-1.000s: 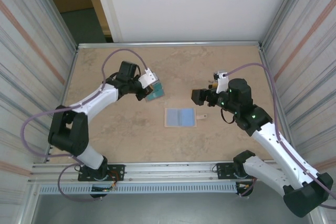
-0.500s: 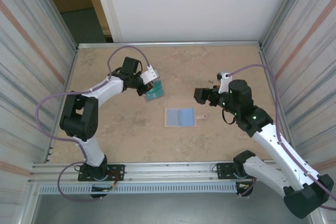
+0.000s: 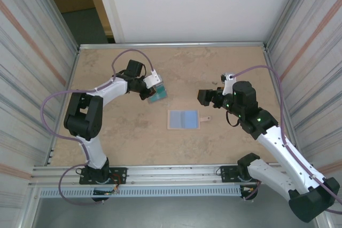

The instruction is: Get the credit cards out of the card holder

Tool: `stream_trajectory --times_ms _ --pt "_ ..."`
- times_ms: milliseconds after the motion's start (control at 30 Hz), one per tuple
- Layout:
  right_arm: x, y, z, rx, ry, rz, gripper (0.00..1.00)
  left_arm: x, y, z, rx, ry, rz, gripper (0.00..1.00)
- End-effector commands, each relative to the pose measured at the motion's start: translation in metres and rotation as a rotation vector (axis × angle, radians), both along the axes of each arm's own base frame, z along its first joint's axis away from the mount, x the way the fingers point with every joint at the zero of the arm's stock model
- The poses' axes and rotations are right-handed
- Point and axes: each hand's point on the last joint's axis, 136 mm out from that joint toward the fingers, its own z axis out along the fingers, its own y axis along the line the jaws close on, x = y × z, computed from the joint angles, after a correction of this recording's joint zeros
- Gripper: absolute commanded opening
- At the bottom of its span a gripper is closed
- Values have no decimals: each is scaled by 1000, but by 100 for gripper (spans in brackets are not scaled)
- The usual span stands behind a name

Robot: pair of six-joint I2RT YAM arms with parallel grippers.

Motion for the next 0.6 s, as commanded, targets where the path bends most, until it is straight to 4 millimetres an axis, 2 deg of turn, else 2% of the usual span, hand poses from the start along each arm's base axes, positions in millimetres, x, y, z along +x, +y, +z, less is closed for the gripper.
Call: stream_trajectory --times_ms 0,67,133,433,567 --pt "-1 -3 -6 5 28 -14 99 6 -1 9 -11 -8 -10 16" --pt "-1 -3 -8 1 33 -12 99 5 -2 15 -19 -17 -11 26" --pt "-1 -4 -8 -3 32 -20 99 4 -3 25 -28 -33 -12 32" --pt "3 -31 -8 -54 6 -153 99 -10 3 76 -95 -143 55 33" --pt "5 -56 -14 -121 -2 -273 99 -18 19 96 -126 -229 178 52"
